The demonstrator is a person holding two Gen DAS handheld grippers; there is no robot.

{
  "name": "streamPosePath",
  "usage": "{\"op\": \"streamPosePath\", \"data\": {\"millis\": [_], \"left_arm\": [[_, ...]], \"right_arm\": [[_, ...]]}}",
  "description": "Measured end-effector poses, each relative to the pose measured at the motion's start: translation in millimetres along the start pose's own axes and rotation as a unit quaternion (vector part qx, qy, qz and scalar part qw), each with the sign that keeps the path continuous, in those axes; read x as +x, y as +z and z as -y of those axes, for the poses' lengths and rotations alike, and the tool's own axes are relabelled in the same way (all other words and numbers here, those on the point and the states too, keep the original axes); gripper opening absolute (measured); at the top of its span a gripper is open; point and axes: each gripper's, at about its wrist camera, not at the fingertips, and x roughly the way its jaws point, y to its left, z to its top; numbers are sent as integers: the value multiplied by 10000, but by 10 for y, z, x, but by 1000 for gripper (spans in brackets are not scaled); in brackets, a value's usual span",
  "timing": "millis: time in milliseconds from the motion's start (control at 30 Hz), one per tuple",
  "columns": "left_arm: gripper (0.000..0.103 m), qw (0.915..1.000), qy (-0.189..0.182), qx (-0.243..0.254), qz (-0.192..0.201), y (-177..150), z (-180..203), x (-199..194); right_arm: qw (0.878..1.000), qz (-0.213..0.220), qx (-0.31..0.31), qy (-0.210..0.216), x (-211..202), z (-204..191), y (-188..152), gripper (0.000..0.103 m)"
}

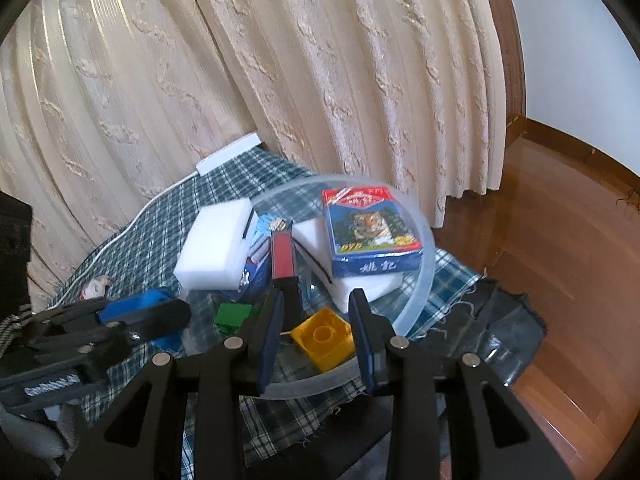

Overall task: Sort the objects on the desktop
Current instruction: 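Open the left tool over the bowl while right tool releases the yellow block into it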

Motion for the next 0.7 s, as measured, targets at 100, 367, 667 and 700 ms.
{"op": "streamPosePath", "data": {"millis": [100, 367, 667, 700], "left_arm": [[37, 9999, -76, 69, -28, 31, 65, 82], [37, 9995, -228, 201, -129, 45, 173, 242], [59, 9981, -617, 25, -57, 34, 128, 318], [59, 9980, -633, 3, -26, 39, 117, 302]], "right_arm": [[9998, 149, 62, -70, -69, 31, 19, 37], [9992, 298, 241, -135, -116, 109, 48, 37], [9989, 336, 289, -153, -123, 132, 70, 40], [9989, 341, 291, -157, -127, 132, 70, 40]]}}
